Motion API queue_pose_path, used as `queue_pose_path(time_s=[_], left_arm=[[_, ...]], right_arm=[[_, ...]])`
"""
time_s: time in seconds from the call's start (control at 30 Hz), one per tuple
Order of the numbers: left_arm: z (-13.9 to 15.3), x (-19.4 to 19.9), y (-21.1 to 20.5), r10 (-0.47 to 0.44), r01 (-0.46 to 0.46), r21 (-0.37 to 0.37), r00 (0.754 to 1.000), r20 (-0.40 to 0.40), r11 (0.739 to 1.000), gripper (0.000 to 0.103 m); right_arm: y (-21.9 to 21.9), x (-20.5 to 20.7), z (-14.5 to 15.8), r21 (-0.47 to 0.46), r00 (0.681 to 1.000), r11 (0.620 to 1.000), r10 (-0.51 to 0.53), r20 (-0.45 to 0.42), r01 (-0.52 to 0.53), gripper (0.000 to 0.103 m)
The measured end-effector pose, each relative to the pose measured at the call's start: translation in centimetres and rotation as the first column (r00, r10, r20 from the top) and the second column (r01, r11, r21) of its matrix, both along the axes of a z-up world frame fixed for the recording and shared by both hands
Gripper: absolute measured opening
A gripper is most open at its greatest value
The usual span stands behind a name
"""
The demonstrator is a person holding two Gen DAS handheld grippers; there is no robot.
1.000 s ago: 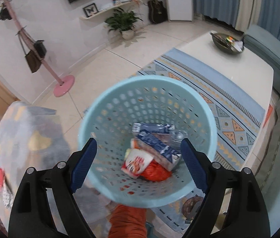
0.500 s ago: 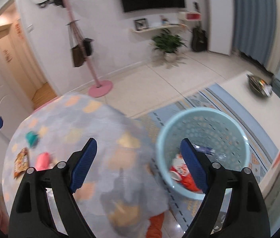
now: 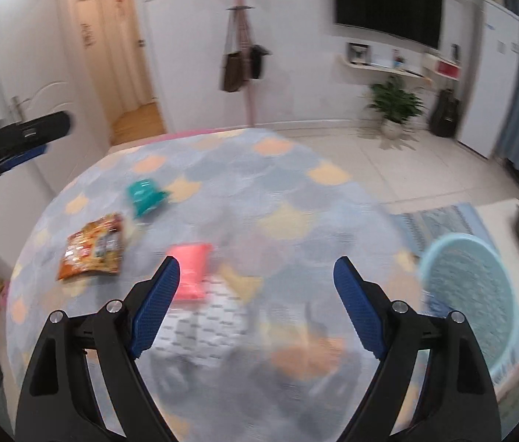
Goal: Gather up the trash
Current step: 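Move both open grippers back over the table toward the remaining bags, then grasp the teal bag with the left gripper while the right grasps the pink bag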
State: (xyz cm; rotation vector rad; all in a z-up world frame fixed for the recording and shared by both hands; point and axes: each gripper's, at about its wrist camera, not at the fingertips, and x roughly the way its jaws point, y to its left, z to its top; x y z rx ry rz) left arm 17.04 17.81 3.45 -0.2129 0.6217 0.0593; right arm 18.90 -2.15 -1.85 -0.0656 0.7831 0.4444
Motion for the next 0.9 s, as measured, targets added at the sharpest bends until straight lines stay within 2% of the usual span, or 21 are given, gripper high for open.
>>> queue_pose_path(time_s=[0.07, 0.2, 0.37, 0.43, 0.73, 0.9], left_arm=[[-1.2, 0.2, 2.2, 0.048, -0.049, -0.026, 0.999, -0.022, 0.998, 0.083], [-3.0, 0.8, 4.1, 0.062, -0.065, -0.055, 0.996, -0.06, 0.996, 0.083], [-5.6, 3.1, 3.7, 0.007, -0.015, -0.067, 0.992, -0.128, 0.998, 0.083], [-6.8, 4.0, 3.1, -0.016, 0.006, -0.062, 0.986, -0.166, 0.998, 0.083], [-8.7, 5.8, 1.4, -0.034, 0.036, 0.007, 0.982, -0.186, 0.999, 0.083], [-9.8, 6.2, 1.0, -0.039, 0.033, -0.034, 0.981, -0.191, 0.999, 0.083]], right_arm=[[1.4, -0.3, -1.0, 0.007, 1.0, 1.0, 0.025, -0.001, -0.025, 0.081], [4.2, 0.0, -3.0, -0.045, 0.999, 0.999, 0.028, -0.024, -0.029, 0.081], [5.4, 0.3, -4.2, -0.063, 1.0, 0.998, 0.024, -0.013, -0.024, 0.081], [5.3, 0.5, -4.6, -0.049, 1.0, 0.998, 0.029, -0.006, -0.029, 0.081], [6.1, 1.1, -5.2, -0.081, 0.999, 0.996, 0.043, -0.028, -0.046, 0.081], [6.5, 0.9, -5.4, -0.1, 0.999, 0.994, 0.044, -0.019, -0.046, 0.067]])
